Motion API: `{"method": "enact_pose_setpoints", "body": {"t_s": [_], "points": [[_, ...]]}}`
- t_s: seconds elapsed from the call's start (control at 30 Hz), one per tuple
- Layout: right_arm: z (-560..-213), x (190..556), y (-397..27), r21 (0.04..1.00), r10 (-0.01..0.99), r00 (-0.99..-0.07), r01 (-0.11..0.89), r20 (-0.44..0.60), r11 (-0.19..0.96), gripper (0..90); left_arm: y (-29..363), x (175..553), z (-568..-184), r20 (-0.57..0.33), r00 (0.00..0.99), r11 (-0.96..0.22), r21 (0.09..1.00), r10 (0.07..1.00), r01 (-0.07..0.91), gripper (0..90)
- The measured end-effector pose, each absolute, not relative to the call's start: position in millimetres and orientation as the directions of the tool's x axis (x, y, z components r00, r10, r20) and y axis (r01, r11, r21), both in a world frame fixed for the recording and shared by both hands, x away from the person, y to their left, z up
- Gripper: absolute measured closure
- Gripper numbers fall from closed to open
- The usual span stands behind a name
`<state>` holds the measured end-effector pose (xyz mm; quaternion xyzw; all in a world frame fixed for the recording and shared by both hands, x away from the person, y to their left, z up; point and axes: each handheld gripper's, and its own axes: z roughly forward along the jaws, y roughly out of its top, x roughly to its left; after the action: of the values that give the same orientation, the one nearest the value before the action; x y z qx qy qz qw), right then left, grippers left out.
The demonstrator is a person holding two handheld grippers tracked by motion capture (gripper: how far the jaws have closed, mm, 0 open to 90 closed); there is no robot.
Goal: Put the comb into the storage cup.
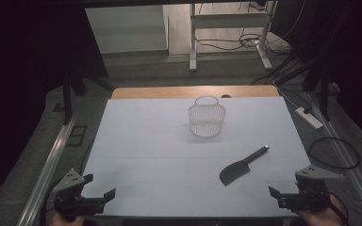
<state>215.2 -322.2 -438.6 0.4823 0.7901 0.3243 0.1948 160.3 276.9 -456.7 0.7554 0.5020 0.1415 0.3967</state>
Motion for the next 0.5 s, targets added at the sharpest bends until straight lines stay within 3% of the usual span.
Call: {"method": "enact_pose_setpoints", "body": {"t_s": [0.5], "points": [[-438.3, 215.5, -322.0, 0.699, 0.886, -0.464, 0.637, 0.009, 0.326, 0.0, 277.3, 159.8, -457.2, -0.185, 0.456, -0.183, 0.740, 0.870, 0.647, 0.0]]}}
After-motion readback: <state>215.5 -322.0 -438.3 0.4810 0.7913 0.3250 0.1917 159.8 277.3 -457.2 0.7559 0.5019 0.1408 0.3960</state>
